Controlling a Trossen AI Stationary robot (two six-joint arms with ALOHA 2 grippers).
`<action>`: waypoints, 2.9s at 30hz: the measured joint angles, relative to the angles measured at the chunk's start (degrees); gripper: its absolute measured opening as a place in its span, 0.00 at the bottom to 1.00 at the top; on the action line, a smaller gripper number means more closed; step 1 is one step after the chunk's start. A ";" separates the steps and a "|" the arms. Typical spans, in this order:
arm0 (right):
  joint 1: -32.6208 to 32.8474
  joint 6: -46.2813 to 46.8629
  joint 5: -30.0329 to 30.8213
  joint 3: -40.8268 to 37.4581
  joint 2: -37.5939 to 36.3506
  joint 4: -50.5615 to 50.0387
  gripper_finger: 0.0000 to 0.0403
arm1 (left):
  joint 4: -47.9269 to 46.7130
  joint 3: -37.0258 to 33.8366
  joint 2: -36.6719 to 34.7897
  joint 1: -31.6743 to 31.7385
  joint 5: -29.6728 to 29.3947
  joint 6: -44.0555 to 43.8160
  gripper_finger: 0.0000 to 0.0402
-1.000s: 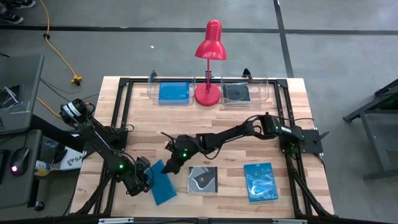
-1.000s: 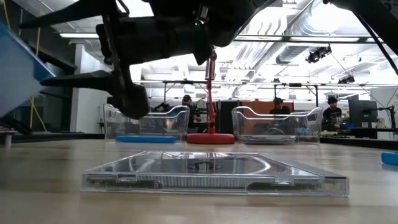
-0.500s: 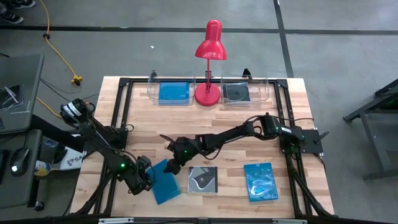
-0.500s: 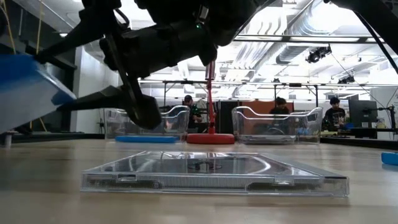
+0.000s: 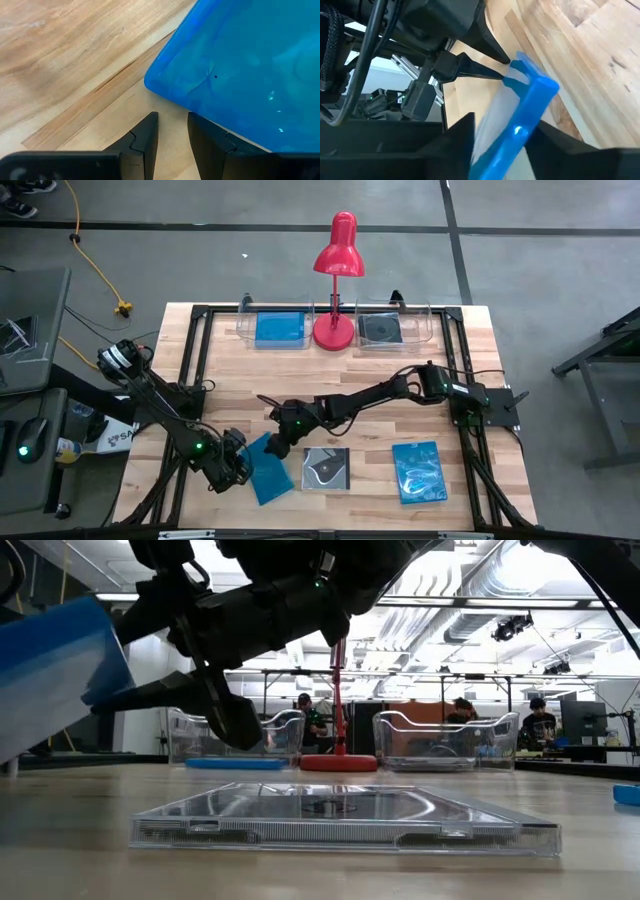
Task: Pick & place jewel cases by type
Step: Put the left blue cd case into the left transparent bin
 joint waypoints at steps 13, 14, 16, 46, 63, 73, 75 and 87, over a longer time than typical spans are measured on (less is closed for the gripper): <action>-0.83 -1.54 -1.31 -0.02 0.00 -0.70 0.07 | -0.42 0.03 -0.77 -0.15 -0.86 7.42 0.26; -0.95 -1.54 -1.41 -0.02 0.00 -0.76 0.06 | -0.57 0.07 -1.02 -0.15 -1.27 8.49 0.26; -1.20 -1.54 -1.71 -0.02 -0.01 -0.79 0.05 | -1.42 0.01 -1.64 -0.15 -2.08 10.02 0.26; -0.20 -19.28 16.00 -0.07 -24.13 -32.08 0.04 | -13.56 0.11 -12.13 -5.33 -30.14 10.14 0.26; 6.34 -19.99 13.73 -0.07 -25.57 -38.56 0.04 | 5.77 0.11 -29.59 -5.31 -32.34 53.63 0.26; 8.12 -21.27 13.08 -0.07 -25.57 -34.79 0.04 | 18.18 0.15 -30.31 -2.83 -28.62 67.47 0.26; 8.67 -21.21 13.03 -0.07 -25.57 -34.09 0.04 | 18.85 0.15 -29.66 -0.51 -26.48 67.54 0.26; 9.67 -21.39 13.57 -0.07 -25.57 -34.12 0.04 | 31.93 0.13 -22.41 11.89 0.35 73.64 0.26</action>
